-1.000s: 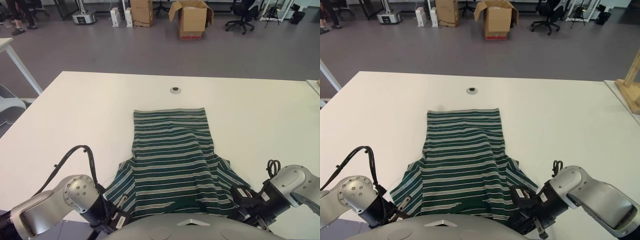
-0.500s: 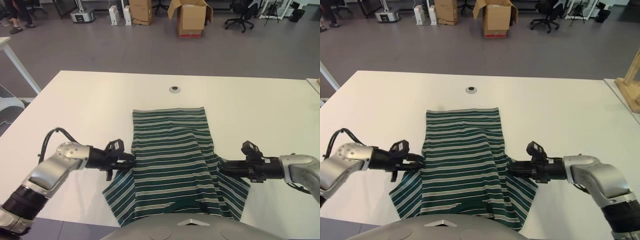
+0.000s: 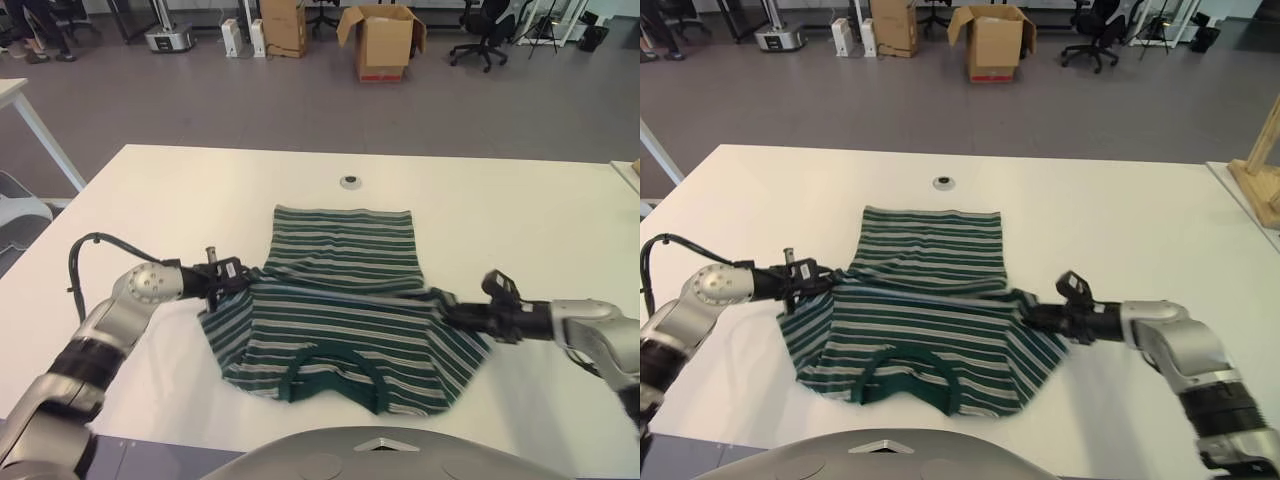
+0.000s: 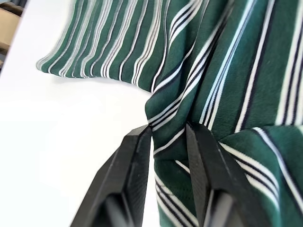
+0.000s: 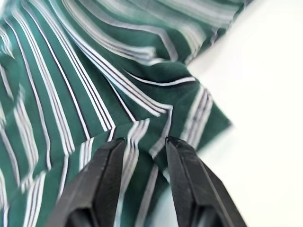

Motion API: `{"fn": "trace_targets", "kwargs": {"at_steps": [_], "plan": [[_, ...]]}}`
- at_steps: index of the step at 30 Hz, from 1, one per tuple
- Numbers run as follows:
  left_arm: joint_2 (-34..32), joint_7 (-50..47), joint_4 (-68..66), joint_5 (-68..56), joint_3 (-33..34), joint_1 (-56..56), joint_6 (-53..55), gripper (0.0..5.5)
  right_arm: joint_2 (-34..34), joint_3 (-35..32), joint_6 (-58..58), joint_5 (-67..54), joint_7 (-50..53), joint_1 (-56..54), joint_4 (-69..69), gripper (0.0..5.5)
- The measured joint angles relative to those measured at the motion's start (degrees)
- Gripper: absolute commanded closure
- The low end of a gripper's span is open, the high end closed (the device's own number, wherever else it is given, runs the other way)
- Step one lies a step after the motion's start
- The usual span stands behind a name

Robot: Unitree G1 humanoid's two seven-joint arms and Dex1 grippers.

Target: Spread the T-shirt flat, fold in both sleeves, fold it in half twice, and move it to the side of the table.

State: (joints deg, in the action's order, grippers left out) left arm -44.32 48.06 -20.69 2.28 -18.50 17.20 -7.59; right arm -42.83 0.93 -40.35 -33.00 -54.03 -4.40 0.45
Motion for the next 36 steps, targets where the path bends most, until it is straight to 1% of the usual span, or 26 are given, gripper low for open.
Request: {"fn": "trace_targets", "kwargs": {"at_steps": [2,5,7,8,10,12,13,15,17,18,19,21,23,26,29,31,32,34,36], "plan": [[1.45,1.37,-4.14,-0.63,0.99,2.67,-1.62,4.23,2.86,-4.69,-2.98,-3.23,3.71,-5.35,0.72,3.93],[-0.67,7.08,-10.94,-1.78,3.65,5.23,-4.96,4.23,4.4,-9.39,-6.36,-6.64,6.12,-9.03,0.88,3.93],[-1.63,10.31,-12.39,-2.3,5.05,7.11,-5.36,4.23,5.46,-9.89,-6.51,-7.12,7.19,-10.98,1.26,3.93],[-1.62,12.37,-12.16,-3.99,5.79,7.8,-5.09,4.23,6.46,-9.02,-5.43,-5.73,7.58,-12.32,2.11,3.93],[-1.3,16.35,-9.8,-8.77,8.42,8.94,-2.41,4.23,9.74,-4.69,-1.57,-1.1,8.3,-15.35,5.91,3.93],[-0.8,17.97,-8.34,-12.33,11.04,10.53,0.48,4.23,12.98,0.65,3.3,4.04,7.39,-18.05,11.9,3.93],[-0.65,18.09,-8.39,-13.38,12.26,11.42,1.35,4.23,14.71,4.46,7.26,8.4,6.09,-20.49,17.53,3.93],[-0.58,18.02,-8.45,-13.51,13.32,12.08,2.05,4.23,16.52,9.69,13.68,14.72,3.96,-24.44,26.58,3.93],[-0.3,17.98,-8.39,-13.46,13.83,12.36,2.44,4.23,18.06,15.21,22.16,22.66,3.01,-31.59,40.56,3.93],[-0.02,17.96,-8.15,-13.46,13.93,12.58,2.49,4.23,18.36,16.19,24.07,25.22,3.76,-34.64,44.95,3.93],[0.12,17.96,-7.41,-13.46,14.12,12.57,2.89,4.23,19.08,16.66,27.52,27.77,5.9,-38.81,52.12,3.93],[0.5,17.26,-5.81,-13.36,14.35,12.48,3.44,4.23,20.75,14.74,30.82,29.09,9.76,-43.21,60.86,3.93],[1.45,15.18,-5.15,-12.81,14.47,11.45,3.44,4.23,23.15,10.66,33.81,28.19,11.44,-45.55,65.14,3.93],[2.9,10.96,-4.54,-12.17,14.91,7.96,3.66,4.23,24.27,4.96,37.82,25.43,9.43,-47.86,66.57,3.93],[3.56,7.14,-3.31,-11.18,16.0,3.16,7.41,4.23,22.76,-1.24,38.22,21.24,6.21,-47.71,65.4,3.93],[3.47,5.91,-0.11,-12.85,17.83,-1.74,14.33,4.23,20.18,-5.3,36.63,18.34,5.1,-46.57,59.81,3.93],[3.33,5.87,1.75,-14.96,19.61,-4.03,18.7,4.23,18.76,-7.51,35.19,15.98,4.9,-44.22,53.99,3.93],[2.94,5.16,4.03,-17.9,22.72,-6.28,24.38,4.23,17.73,-10.38,32.0,13.08,5.83,-38.17,44.66,3.93],[2.92,4.8,7.94,-21.01,25.43,-7.98,30.46,4.23,17.9,-13.84,27.02,9.94,9.07,-26.86,31.14,3.93]]}}
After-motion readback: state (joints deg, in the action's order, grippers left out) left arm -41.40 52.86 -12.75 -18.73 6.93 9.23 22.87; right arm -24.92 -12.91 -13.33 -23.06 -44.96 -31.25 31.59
